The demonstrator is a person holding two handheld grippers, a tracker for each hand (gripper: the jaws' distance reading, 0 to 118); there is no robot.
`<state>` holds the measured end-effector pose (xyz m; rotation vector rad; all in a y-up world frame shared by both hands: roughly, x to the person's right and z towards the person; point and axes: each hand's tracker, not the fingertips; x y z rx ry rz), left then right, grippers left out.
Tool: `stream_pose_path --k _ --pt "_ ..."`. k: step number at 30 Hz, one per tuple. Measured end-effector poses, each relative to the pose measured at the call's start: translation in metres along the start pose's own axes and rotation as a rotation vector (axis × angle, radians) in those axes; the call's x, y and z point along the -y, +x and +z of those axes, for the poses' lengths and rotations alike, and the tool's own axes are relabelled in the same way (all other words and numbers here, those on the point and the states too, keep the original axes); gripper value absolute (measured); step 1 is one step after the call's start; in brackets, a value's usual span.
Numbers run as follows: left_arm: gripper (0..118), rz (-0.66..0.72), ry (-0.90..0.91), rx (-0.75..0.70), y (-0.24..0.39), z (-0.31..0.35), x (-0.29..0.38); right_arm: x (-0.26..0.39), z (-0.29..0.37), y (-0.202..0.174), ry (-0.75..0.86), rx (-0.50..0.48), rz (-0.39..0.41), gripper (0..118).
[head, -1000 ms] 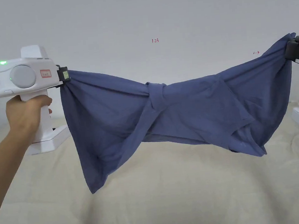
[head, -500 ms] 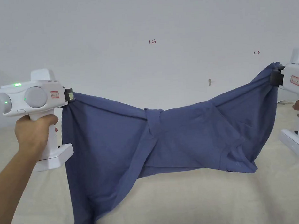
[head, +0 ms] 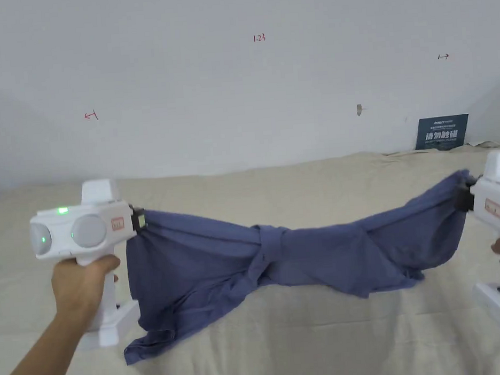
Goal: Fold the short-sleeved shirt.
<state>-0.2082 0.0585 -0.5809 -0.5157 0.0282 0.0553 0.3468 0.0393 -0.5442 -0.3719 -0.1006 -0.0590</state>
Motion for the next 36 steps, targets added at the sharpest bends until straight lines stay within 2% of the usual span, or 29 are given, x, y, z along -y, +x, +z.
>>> stream_pose_path --k 2,10,16,22,32,36 --pt "5 0.016 -0.039 -0.003 -0.006 0.002 0.032 0.031 0.005 0.004 -0.051 -0.009 -0.028 3" --pt "5 0.018 -0.244 -0.02 -0.034 0.013 0.16 0.149 0.056 0.014 -0.222 -0.012 -0.05 3" --pt "5 0.012 -0.342 -0.027 -0.041 0.037 0.227 0.213 0.105 0.025 -0.319 -0.016 -0.112 3" --pt "5 0.058 -0.37 -0.007 -0.052 0.078 0.261 0.235 0.154 0.033 -0.323 -0.03 -0.161 3" --pt "5 0.09 -0.393 -0.014 -0.08 0.144 0.294 0.236 0.233 0.053 -0.296 -0.041 -0.156 3" --pt "5 0.131 -0.41 -0.004 -0.094 0.17 0.31 0.251 0.259 0.065 -0.328 -0.051 -0.195 3"
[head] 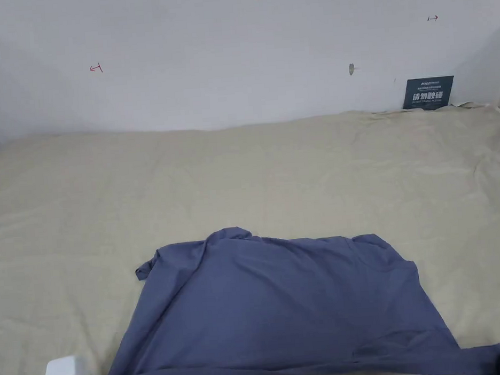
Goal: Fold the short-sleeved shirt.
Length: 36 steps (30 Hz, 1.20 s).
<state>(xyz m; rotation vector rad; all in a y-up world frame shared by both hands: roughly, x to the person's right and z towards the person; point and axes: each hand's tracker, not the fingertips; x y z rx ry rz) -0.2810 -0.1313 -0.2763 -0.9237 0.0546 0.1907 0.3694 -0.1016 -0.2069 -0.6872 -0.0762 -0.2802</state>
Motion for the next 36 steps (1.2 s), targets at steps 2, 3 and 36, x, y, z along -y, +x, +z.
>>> stream_pose_path --k 2,3,36 --pt "5 0.001 0.0 0.007 -0.001 0.008 0.012 0.011 0.008 0.001 -0.011 0.005 0.01 3" --pt "5 -0.002 0.0 0.006 0.0 0.012 0.019 0.017 0.012 0.001 -0.018 0.008 0.012 3" --pt "12 -0.034 -0.077 -0.043 -0.002 0.028 0.072 0.072 -0.005 0.009 -0.231 0.106 0.022 5"
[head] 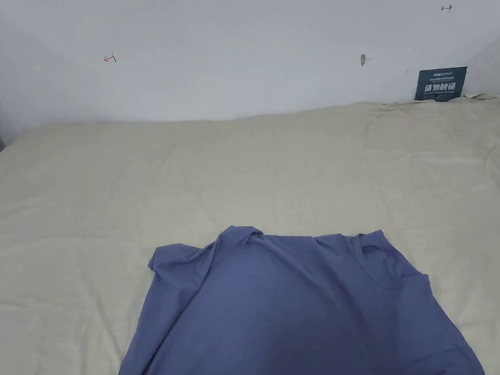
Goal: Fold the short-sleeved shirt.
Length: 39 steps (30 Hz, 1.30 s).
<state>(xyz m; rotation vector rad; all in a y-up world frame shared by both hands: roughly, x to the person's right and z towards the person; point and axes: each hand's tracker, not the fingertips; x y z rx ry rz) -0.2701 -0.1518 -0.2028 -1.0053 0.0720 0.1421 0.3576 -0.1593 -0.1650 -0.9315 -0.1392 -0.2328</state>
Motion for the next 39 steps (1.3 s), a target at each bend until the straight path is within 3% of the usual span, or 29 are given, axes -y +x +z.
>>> stream_pose_path --k 3,4,7,8,10,20,25,30,33,34,36,37,38,39 --pt "18 -0.005 0.008 -0.001 0.005 0.007 -0.001 -0.002 0.006 -0.001 0.005 -0.009 -0.008 7" --pt "25 -0.005 0.013 -0.004 0.007 0.009 -0.003 -0.004 0.01 -0.002 0.012 -0.011 -0.008 13" --pt "87 0.006 0.035 -0.012 0.012 0.019 -0.011 -0.015 0.022 -0.007 0.044 0.001 0.015 49" --pt "110 0.009 0.047 -0.009 0.013 0.022 -0.014 -0.019 0.026 -0.008 0.06 0.008 0.023 67" --pt "117 0.016 0.119 -0.001 0.018 0.035 -0.023 -0.032 0.038 -0.011 0.114 0.004 0.037 83" --pt "117 -0.077 0.422 -0.008 0.053 0.096 -0.092 -0.099 0.111 -0.046 0.437 -0.063 0.095 85" --pt "116 -0.088 0.574 -0.008 0.072 0.119 -0.117 -0.119 0.136 -0.066 0.581 -0.032 0.142 85" --pt "98 -0.156 0.693 -0.01 0.093 0.127 -0.122 -0.124 0.145 -0.08 0.676 -0.001 0.165 84" --pt "93 -0.187 0.738 -0.022 0.107 0.126 -0.12 -0.123 0.145 -0.087 0.716 0.017 0.179 82" --pt "89 -0.199 0.753 -0.023 0.11 0.124 -0.119 -0.122 0.145 -0.089 0.731 0.017 0.186 77" --pt "73 -0.216 0.771 -0.024 0.117 0.122 -0.115 -0.119 0.145 -0.093 0.75 0.01 0.192 51" --pt "58 -0.22 0.778 -0.023 0.12 0.121 -0.113 -0.118 0.145 -0.095 0.759 0.014 0.196 37" --pt "36 -0.223 0.785 -0.023 0.12 0.118 -0.112 -0.117 0.144 -0.097 0.768 0.016 0.199 16" --pt "25 -0.226 0.791 -0.019 0.122 0.117 -0.111 -0.116 0.144 -0.099 0.778 0.02 0.212 4"
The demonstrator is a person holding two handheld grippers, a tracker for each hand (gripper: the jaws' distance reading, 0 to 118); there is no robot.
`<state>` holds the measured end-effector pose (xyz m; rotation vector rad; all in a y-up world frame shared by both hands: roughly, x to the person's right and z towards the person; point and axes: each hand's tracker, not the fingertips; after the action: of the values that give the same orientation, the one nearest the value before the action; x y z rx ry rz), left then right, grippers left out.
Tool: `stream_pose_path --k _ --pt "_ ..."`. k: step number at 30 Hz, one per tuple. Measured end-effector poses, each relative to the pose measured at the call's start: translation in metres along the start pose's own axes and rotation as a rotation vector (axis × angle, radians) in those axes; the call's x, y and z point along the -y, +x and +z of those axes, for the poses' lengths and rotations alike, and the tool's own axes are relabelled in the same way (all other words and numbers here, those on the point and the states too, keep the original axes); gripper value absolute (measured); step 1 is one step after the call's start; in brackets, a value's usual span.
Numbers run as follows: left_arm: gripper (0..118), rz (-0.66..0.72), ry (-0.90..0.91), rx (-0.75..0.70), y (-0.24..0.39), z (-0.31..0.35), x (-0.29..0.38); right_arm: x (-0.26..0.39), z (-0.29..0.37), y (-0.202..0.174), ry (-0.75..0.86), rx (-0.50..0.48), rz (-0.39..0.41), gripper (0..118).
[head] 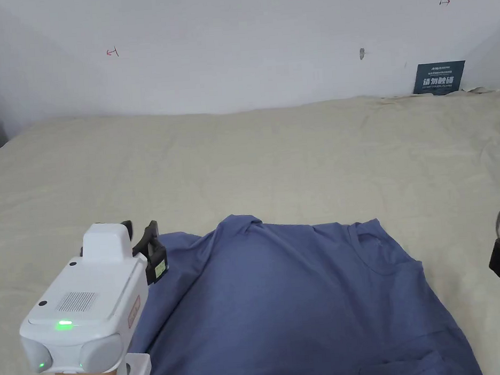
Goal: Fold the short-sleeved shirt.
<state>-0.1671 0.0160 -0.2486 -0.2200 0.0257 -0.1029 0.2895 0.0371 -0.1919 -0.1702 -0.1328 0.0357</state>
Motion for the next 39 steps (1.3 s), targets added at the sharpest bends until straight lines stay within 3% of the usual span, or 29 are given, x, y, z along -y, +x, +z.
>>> stream_pose_path --k 3,15,24,33,34,36,37,38,39 --pt "0 0.021 0.008 0.024 0.002 -0.001 0.004 0.0 0.001 -0.004 0.016 -0.007 0.024 1" --pt "0 0.044 -0.005 0.028 0.003 0.001 0.005 -0.005 0.005 -0.018 0.028 -0.018 0.019 0" --pt "0 0.172 -0.404 0.048 -0.024 -0.02 0.019 -0.004 0.002 -0.016 0.007 -0.023 0.011 0" --pt "0 0.293 -0.72 0.073 -0.061 -0.028 0.085 0.01 -0.008 -0.01 -0.033 -0.033 0.017 0" --pt "2 0.295 -0.756 0.068 -0.064 -0.028 0.093 0.011 -0.009 -0.009 -0.038 -0.034 0.017 0" --pt "18 0.285 -0.786 0.055 -0.07 -0.025 0.106 0.014 -0.01 -0.009 -0.047 -0.038 0.023 0" --pt "34 0.282 -0.805 0.052 -0.072 -0.023 0.112 0.014 -0.011 -0.009 -0.051 -0.037 0.028 0" --pt "61 0.278 -0.83 0.056 -0.074 -0.022 0.116 0.015 -0.012 -0.009 -0.054 -0.038 0.031 0" --pt "78 0.274 -0.85 0.049 -0.074 -0.018 0.12 0.016 -0.013 -0.009 -0.058 -0.04 0.033 0"
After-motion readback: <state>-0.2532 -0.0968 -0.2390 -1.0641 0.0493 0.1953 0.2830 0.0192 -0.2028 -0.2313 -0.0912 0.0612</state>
